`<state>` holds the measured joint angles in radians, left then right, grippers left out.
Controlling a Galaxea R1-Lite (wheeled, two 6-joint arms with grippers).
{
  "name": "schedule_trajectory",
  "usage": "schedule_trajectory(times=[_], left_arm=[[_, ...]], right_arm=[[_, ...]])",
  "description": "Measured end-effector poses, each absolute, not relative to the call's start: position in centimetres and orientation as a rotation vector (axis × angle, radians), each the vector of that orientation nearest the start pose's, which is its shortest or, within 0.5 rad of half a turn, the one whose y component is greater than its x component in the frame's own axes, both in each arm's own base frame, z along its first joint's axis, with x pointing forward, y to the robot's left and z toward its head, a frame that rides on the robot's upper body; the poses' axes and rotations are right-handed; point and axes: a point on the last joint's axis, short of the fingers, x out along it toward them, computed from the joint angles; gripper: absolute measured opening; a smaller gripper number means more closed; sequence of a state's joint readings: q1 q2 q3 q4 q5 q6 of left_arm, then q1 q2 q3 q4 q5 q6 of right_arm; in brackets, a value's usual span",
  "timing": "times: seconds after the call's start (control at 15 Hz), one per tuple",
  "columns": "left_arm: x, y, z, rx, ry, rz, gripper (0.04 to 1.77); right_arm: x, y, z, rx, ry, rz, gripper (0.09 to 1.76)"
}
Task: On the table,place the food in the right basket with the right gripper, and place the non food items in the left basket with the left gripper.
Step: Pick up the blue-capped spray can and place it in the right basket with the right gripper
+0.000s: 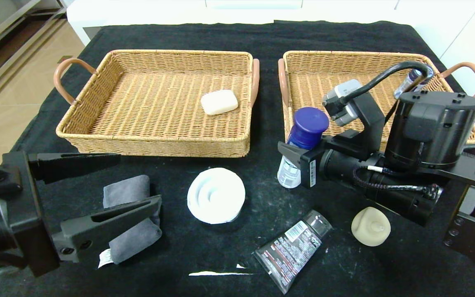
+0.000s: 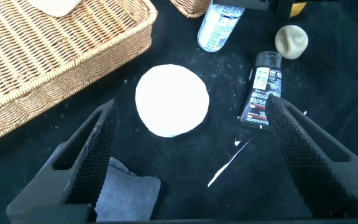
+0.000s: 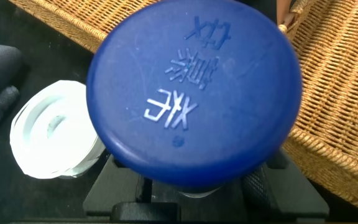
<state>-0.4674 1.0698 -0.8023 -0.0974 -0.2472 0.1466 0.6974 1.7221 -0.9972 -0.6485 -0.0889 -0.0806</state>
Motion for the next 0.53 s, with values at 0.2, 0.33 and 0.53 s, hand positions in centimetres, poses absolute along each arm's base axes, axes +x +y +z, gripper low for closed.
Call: schedule_trajectory(times=[0.2,0.33,0.53], left_arm=[[12.7,-7.0,27.3,0.159,0.12,-0.724,1.72],[12.7,-7.0,27.2,0.159,0.12,-0.725,1.72],[12.7,-7.0,27.2,0.159,0.121,-0.724,1.72]], right_arm=[[25.1,21.0,23.1,-0.107,0.045,0.619,0.84],[25.0,21.1,23.7,-0.1,0.028,0.626,0.84],[24.6,21.6,24.8,-0.092,0.006,0.64,0.84]])
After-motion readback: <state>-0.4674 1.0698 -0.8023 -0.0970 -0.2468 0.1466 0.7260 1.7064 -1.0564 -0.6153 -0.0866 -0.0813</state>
